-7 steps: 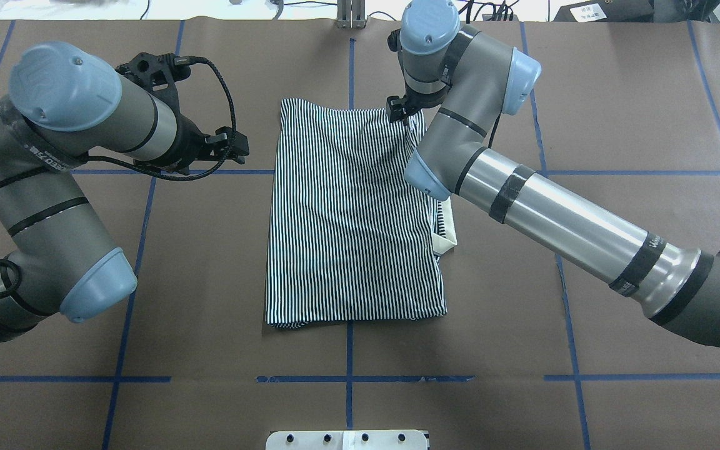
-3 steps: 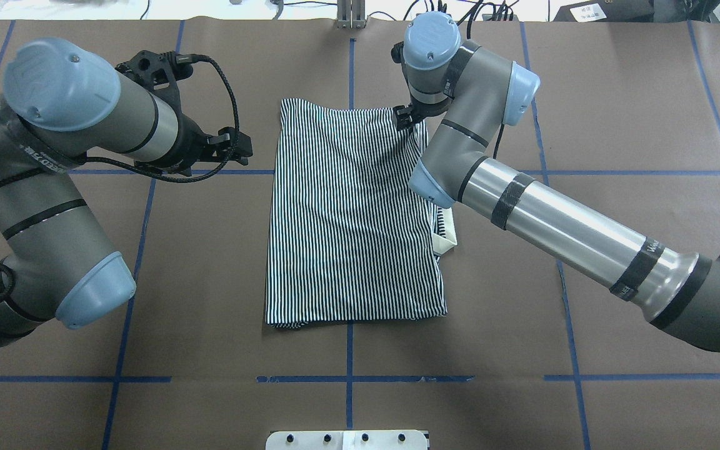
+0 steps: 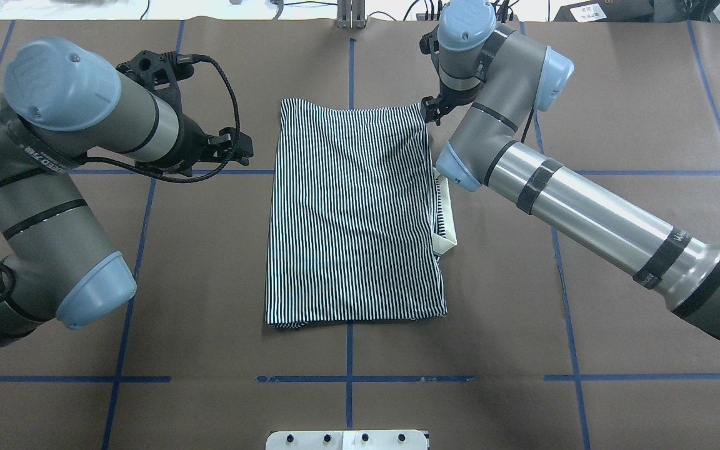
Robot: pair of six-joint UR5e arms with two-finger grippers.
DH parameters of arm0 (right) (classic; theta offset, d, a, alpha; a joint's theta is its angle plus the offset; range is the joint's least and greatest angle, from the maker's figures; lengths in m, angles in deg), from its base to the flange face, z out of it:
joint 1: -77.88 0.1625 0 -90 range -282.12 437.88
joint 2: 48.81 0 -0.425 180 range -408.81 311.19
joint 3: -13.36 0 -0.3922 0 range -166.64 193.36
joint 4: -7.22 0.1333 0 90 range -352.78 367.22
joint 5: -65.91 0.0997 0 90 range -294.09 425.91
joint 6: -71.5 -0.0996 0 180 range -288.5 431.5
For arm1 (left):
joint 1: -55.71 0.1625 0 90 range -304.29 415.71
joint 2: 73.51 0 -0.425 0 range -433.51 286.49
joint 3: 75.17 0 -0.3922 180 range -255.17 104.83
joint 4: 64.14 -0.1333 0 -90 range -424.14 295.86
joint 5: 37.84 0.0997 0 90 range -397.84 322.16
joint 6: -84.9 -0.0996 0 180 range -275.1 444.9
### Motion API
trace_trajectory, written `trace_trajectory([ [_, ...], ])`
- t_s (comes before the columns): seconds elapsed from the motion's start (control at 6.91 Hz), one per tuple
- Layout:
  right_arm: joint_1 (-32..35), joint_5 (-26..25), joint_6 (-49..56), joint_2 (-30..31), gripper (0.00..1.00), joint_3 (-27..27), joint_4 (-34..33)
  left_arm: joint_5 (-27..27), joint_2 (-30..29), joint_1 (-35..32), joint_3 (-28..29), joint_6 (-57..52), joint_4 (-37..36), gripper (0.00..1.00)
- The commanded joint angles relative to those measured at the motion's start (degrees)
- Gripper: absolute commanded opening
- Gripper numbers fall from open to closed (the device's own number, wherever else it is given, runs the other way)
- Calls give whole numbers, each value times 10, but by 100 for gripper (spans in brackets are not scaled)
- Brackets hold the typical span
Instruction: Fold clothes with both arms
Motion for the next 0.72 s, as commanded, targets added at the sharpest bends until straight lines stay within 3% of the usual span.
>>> trace_trajectory([
  [0.0,5,62,-17,1,100,74,-77,-1,8,27,4,63,2,100],
  [0.29,6,120,-95,61,100,236,-170,13,13,114,6,205,2,100],
  [0.58,-14,155,-203,157,100,374,-176,71,4,192,21,289,-40,99],
])
